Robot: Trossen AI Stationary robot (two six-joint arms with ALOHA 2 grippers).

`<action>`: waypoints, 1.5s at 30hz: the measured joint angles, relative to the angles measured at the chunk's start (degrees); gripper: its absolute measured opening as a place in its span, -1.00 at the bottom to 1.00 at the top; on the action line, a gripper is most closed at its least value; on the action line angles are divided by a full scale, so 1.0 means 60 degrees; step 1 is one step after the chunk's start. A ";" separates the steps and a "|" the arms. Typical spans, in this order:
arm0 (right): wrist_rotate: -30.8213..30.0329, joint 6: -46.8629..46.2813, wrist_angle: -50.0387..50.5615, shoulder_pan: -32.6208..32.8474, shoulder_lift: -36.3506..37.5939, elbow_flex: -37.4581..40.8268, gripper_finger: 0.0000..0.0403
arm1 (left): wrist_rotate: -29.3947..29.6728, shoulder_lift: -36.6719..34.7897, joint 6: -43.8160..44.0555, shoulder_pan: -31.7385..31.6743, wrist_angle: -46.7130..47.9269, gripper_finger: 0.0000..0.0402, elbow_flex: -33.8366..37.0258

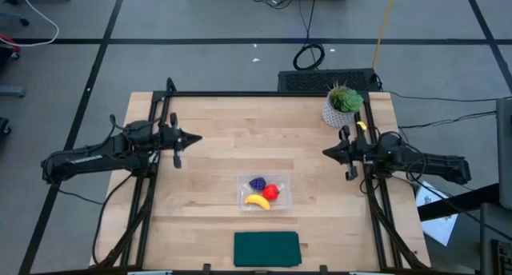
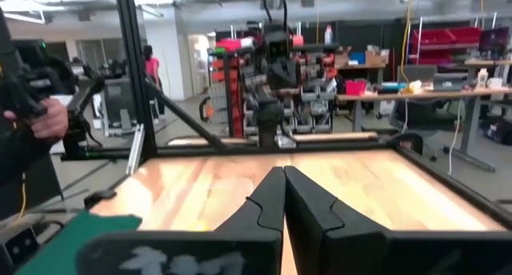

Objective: Pick and placing Produce into tupperware
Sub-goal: Return to Home Position

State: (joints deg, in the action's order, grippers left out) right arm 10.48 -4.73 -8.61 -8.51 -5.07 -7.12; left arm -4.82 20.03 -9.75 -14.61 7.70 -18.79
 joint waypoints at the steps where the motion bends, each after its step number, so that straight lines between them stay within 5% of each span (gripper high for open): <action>1: 0.0000 0.0008 0.0000 0.0000 -0.0002 0.0074 -1.00 | -0.0004 0.0000 0.0002 -0.0033 -0.0047 -0.97 0.0000; 45: 0.0015 0.0372 -0.1095 0.0000 -0.0002 0.0340 -1.00 | -0.0068 0.0033 -0.0074 -0.0061 0.0165 -0.97 -0.0004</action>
State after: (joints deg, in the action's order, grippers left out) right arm 10.57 -2.50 -15.18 -8.51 -5.08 -5.08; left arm -5.23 20.23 -10.19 -14.97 8.69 -18.81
